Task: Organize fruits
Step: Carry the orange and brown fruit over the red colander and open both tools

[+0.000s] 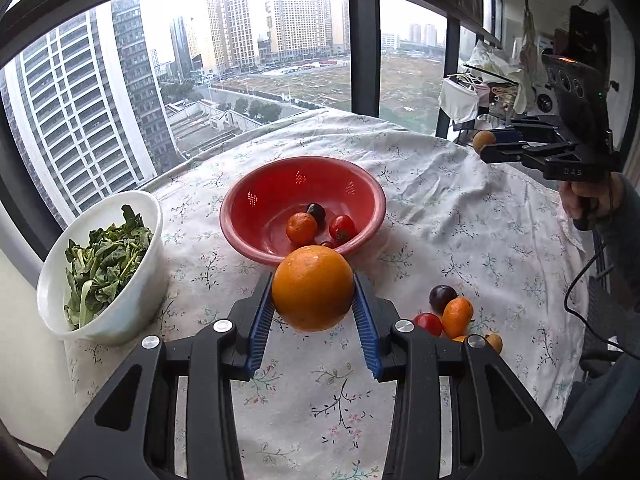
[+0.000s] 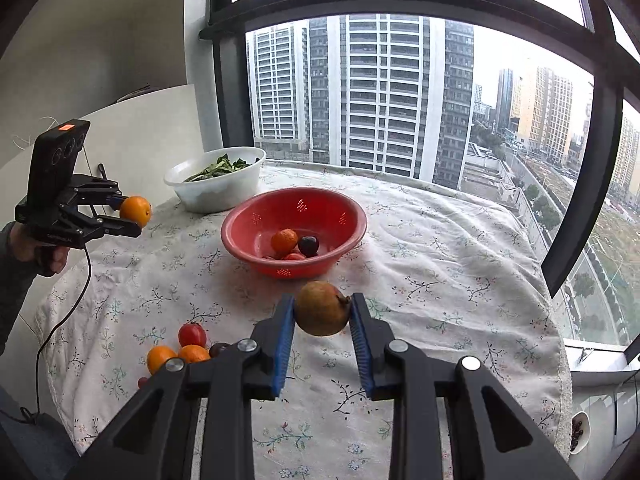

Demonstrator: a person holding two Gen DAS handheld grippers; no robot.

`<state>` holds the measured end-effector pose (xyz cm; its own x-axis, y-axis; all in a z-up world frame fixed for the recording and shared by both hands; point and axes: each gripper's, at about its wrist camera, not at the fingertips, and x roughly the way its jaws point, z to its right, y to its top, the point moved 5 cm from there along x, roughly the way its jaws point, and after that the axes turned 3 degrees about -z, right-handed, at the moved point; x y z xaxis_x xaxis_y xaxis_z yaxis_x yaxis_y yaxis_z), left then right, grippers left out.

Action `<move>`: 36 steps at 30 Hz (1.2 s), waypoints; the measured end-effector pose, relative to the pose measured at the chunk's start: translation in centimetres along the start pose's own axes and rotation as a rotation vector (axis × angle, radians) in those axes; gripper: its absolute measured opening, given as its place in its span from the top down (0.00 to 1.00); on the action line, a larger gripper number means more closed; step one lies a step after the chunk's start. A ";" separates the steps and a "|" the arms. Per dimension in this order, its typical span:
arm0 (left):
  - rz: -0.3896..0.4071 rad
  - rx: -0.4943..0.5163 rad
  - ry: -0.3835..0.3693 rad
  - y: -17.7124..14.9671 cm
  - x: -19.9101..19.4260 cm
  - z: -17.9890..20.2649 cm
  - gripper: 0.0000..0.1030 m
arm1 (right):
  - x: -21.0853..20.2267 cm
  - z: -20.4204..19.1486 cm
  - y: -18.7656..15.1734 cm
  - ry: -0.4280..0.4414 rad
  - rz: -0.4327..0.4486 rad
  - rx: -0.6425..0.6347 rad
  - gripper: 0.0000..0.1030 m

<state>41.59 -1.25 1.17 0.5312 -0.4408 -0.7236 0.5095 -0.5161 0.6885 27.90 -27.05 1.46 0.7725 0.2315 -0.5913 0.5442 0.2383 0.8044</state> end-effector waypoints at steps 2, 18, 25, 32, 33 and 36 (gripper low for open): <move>-0.006 0.008 0.007 1.8 1.4 -0.7 0.65 | 0.4 -0.5 2.0 0.002 0.020 -0.022 0.71; -0.172 -0.025 -0.006 7.0 15.1 -4.6 0.65 | 14.5 -2.5 7.3 0.024 -0.152 -0.065 0.71; -0.189 -0.054 -0.006 7.3 17.9 -5.4 0.65 | 18.2 -1.8 6.8 0.000 -0.221 -0.054 0.71; -0.205 -0.059 -0.014 7.2 19.1 -5.3 0.65 | 20.7 -1.0 5.8 -0.042 -0.308 -0.045 0.71; -0.207 -0.056 -0.013 7.1 19.2 -5.3 0.65 | 21.0 -1.1 5.8 -0.049 -0.308 -0.054 0.71; -0.208 -0.058 -0.013 6.8 18.8 -5.2 0.65 | 21.6 -1.3 5.8 -0.068 -0.320 -0.065 0.71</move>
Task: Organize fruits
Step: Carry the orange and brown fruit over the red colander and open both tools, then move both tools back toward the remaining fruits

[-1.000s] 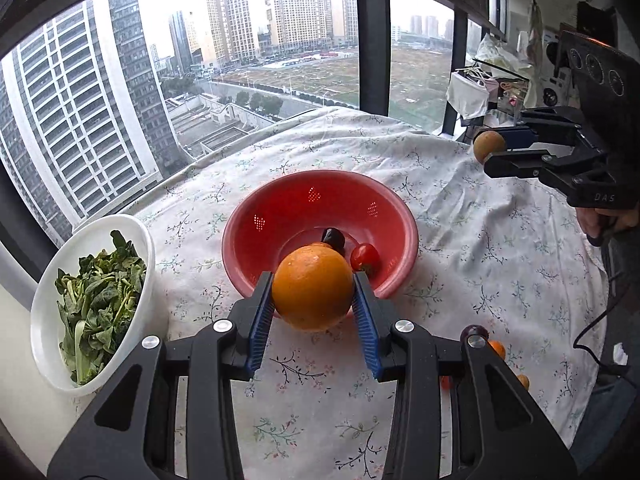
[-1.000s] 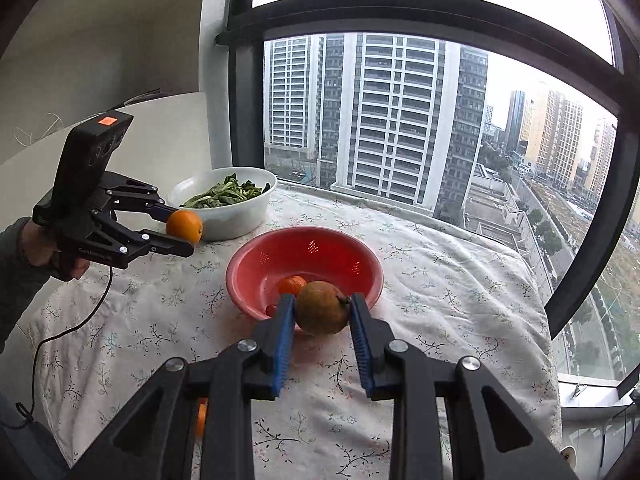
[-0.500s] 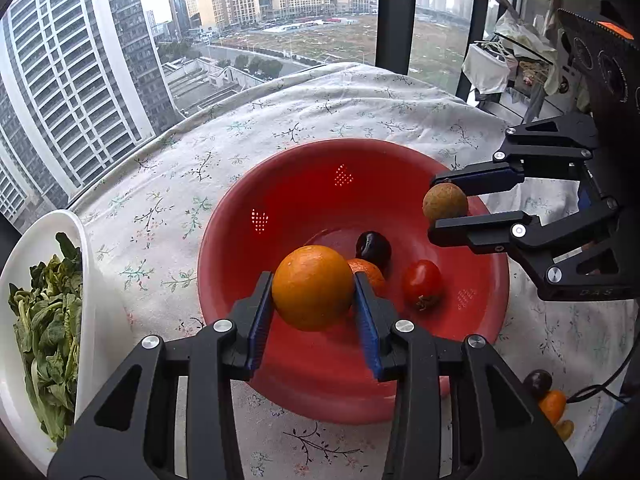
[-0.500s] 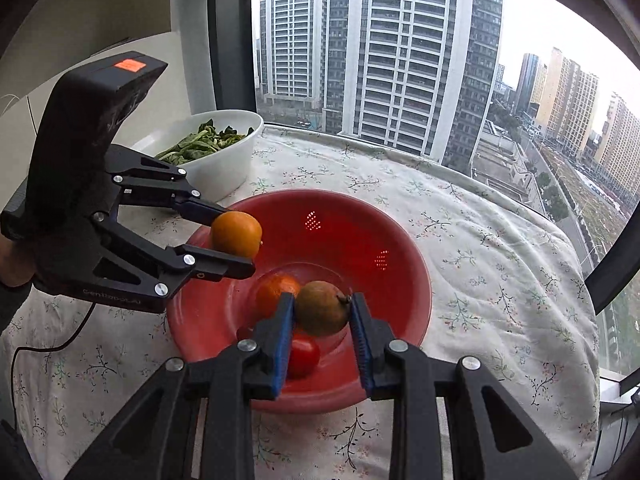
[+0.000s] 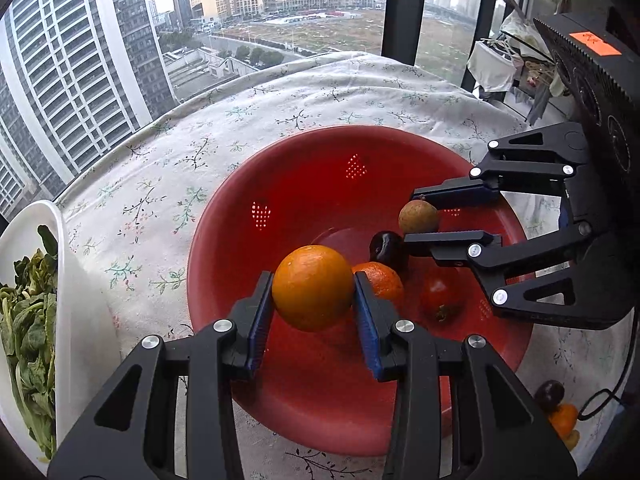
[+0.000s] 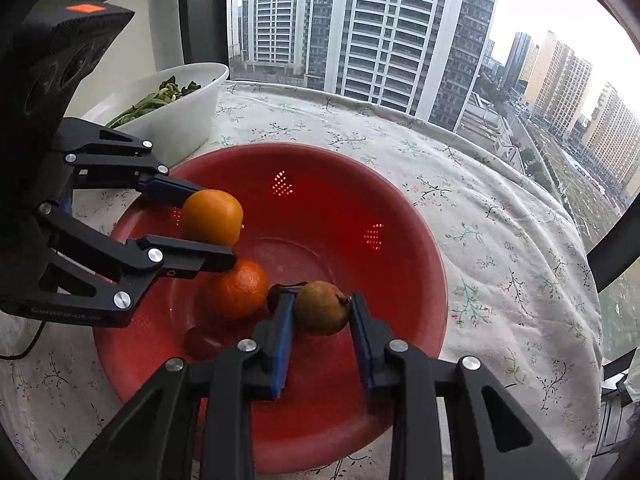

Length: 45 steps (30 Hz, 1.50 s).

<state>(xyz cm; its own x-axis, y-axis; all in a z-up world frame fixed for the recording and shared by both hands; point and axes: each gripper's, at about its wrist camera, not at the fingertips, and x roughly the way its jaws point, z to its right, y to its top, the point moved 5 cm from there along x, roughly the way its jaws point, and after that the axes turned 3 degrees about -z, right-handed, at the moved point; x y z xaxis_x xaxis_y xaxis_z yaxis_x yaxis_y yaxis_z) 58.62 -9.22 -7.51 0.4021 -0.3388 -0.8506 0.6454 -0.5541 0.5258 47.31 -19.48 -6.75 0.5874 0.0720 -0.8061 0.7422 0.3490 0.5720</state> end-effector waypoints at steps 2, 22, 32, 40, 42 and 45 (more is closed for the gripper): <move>0.001 0.000 0.000 -0.2 -0.1 0.1 0.65 | 0.2 -0.2 0.1 -0.020 -0.005 -0.012 0.71; 0.023 0.003 0.024 -1.0 -1.2 0.3 0.46 | 0.3 -0.4 0.0 -0.054 -0.008 -0.036 0.67; 0.108 0.002 0.056 -2.6 -5.2 1.1 0.20 | -2.2 -0.6 -0.5 -0.107 0.045 -0.052 0.42; 0.264 -0.056 0.054 -6.6 -11.0 3.3 0.01 | -9.5 0.2 -3.0 0.045 0.270 0.085 0.14; 0.295 -0.065 0.036 -7.7 -12.2 4.0 0.01 | -11.7 0.3 -4.3 0.086 0.338 0.119 0.11; 0.310 -0.033 0.021 -9.9 -13.7 6.0 0.00 | -14.6 -0.3 -6.6 0.138 0.394 0.149 0.10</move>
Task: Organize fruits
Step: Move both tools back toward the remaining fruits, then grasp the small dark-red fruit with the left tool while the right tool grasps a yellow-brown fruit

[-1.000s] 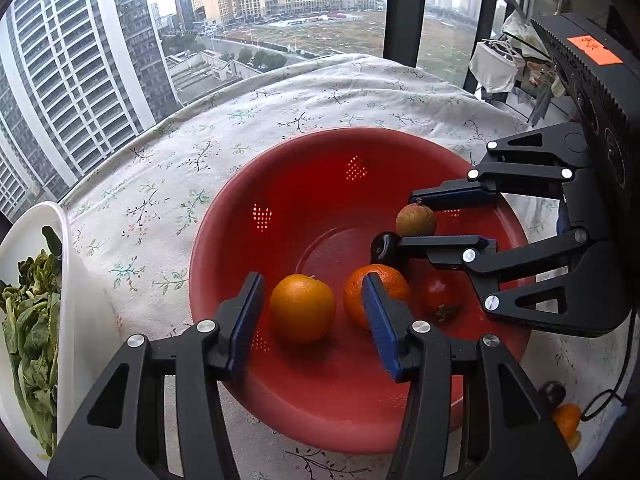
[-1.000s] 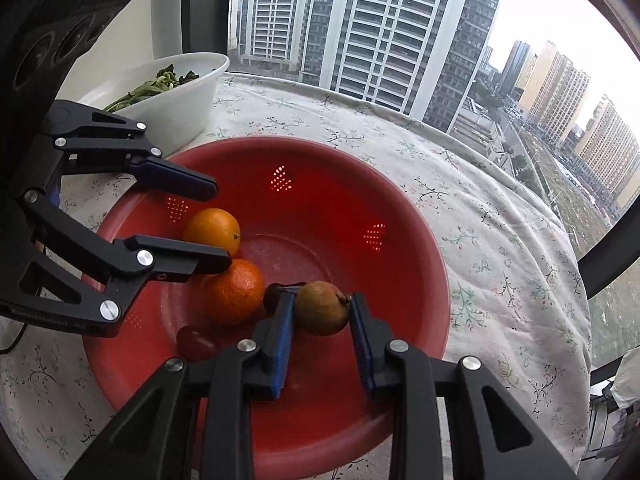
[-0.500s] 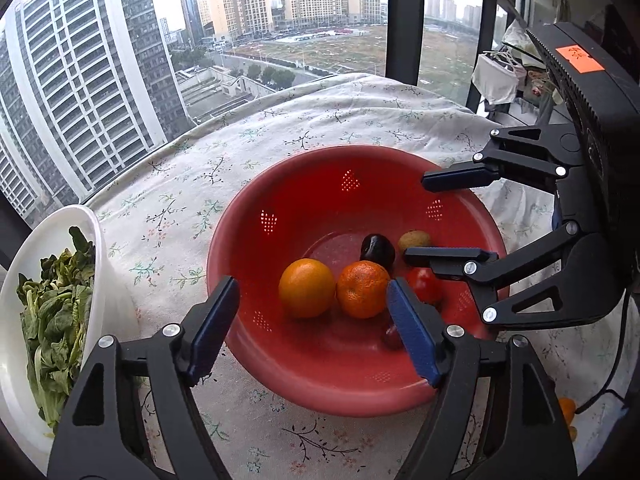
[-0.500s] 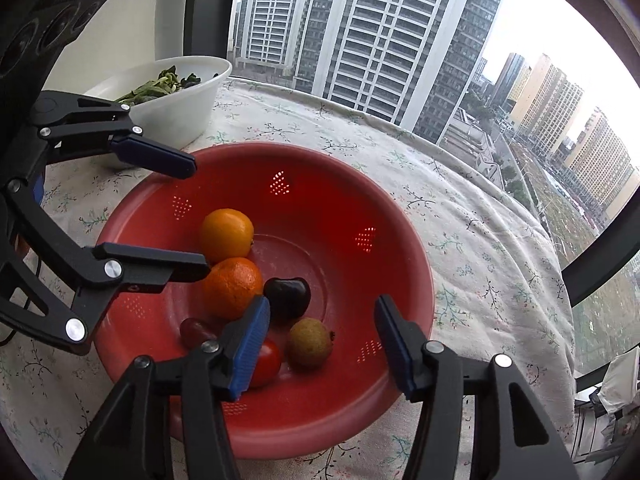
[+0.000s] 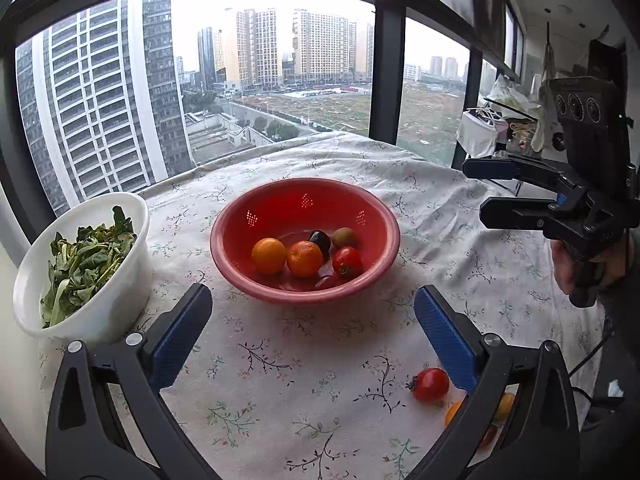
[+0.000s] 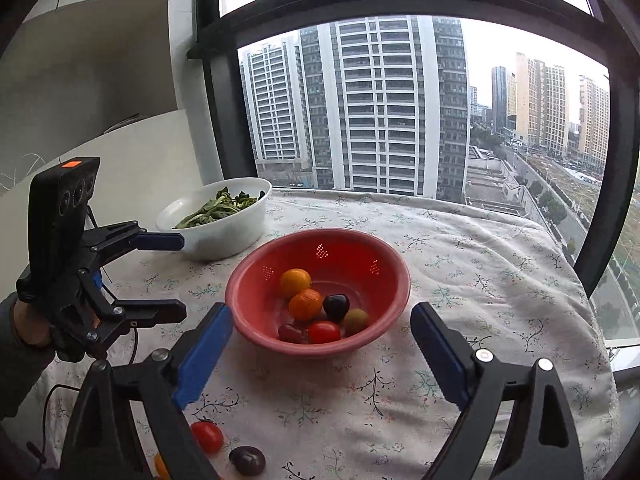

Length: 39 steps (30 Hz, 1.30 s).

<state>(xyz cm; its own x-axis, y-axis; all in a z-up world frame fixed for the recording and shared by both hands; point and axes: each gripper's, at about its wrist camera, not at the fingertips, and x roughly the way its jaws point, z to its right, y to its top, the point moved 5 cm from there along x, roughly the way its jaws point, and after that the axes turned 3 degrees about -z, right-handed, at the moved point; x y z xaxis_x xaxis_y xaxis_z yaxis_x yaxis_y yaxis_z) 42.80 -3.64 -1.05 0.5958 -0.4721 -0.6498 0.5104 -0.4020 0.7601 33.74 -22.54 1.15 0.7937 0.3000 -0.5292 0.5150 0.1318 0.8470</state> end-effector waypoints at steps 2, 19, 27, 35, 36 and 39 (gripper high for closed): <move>0.001 0.020 -0.005 -1.4 -1.5 1.2 0.00 | -2.0 -0.8 -1.0 0.021 0.032 -0.002 0.09; 0.007 0.041 -0.039 -11.4 -6.9 9.0 0.00 | -8.5 -8.8 -13.4 0.045 -0.004 -0.040 0.09; -0.087 0.048 -0.071 -13.3 -6.5 10.8 0.00 | -7.6 -10.2 -15.6 0.046 -0.063 -0.022 0.12; -0.104 0.060 -0.083 -14.0 -6.1 11.3 0.00 | -5.5 -10.0 -15.9 0.000 -0.182 -0.040 0.36; -0.105 0.060 -0.081 -14.0 -6.1 11.3 0.00 | -5.1 -10.0 -15.9 -0.002 -0.195 -0.040 0.38; -0.109 0.057 -0.081 -14.1 -6.0 11.1 0.00 | -4.4 -10.2 -16.0 -0.013 -0.226 -0.064 0.41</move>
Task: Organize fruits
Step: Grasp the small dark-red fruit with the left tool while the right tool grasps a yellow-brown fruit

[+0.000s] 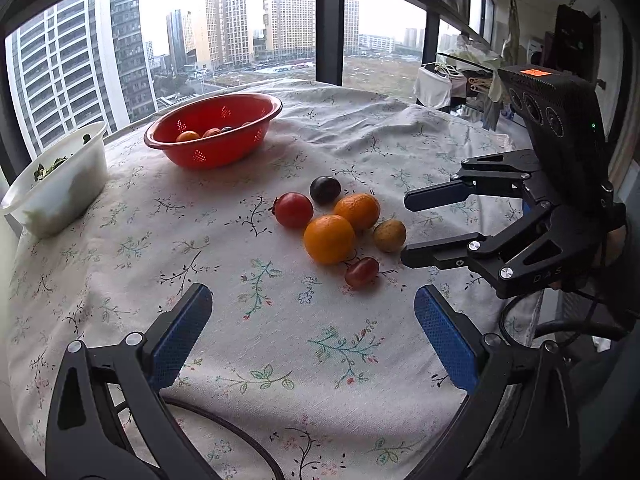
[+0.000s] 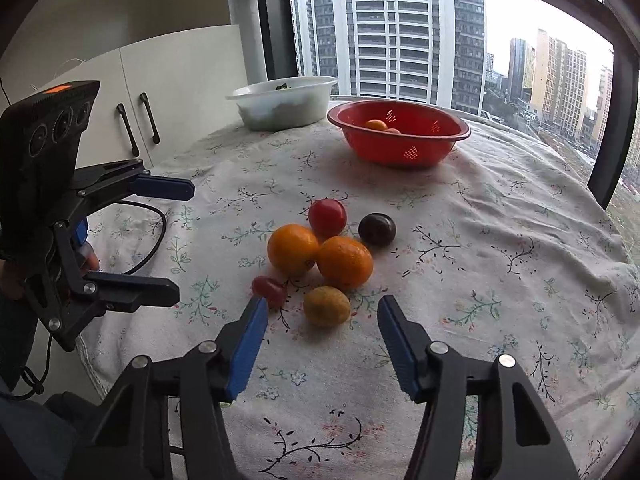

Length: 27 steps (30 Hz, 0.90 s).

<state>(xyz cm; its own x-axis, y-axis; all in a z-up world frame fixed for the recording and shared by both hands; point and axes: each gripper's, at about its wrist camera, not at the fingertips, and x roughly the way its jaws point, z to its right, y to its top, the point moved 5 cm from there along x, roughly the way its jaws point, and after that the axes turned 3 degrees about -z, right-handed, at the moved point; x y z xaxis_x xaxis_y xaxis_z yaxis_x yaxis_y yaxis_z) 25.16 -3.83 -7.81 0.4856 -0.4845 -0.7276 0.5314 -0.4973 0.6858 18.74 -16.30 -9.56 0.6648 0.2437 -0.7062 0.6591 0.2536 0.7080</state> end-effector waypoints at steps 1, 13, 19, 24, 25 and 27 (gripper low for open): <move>-0.002 0.000 0.000 0.0 0.1 0.0 0.00 | 0.3 -0.1 0.0 -0.001 -0.009 -0.008 0.42; -0.029 0.030 -0.007 0.2 1.0 0.3 0.00 | 2.8 -0.3 0.2 -0.015 -0.090 -0.046 0.55; -0.042 0.062 -0.025 0.9 1.7 1.1 0.00 | 2.9 0.2 0.0 -0.015 -0.091 -0.034 0.64; -0.066 0.090 -0.035 1.4 2.8 2.0 0.00 | 2.8 0.4 0.0 0.002 -0.081 -0.018 0.66; -0.073 0.091 -0.032 1.5 3.0 2.1 0.00 | 2.7 0.4 0.0 0.004 -0.078 -0.015 0.67; -0.082 0.085 -0.036 1.6 3.5 2.3 0.01 | 2.6 0.5 0.1 0.005 -0.072 -0.013 0.70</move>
<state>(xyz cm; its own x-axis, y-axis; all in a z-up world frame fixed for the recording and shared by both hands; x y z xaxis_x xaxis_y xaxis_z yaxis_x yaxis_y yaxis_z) 26.10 -7.97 -9.24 0.4166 -0.4645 -0.7815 0.5070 -0.5949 0.6238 20.74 -16.09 -11.35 0.6142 0.2287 -0.7553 0.7006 0.2824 0.6553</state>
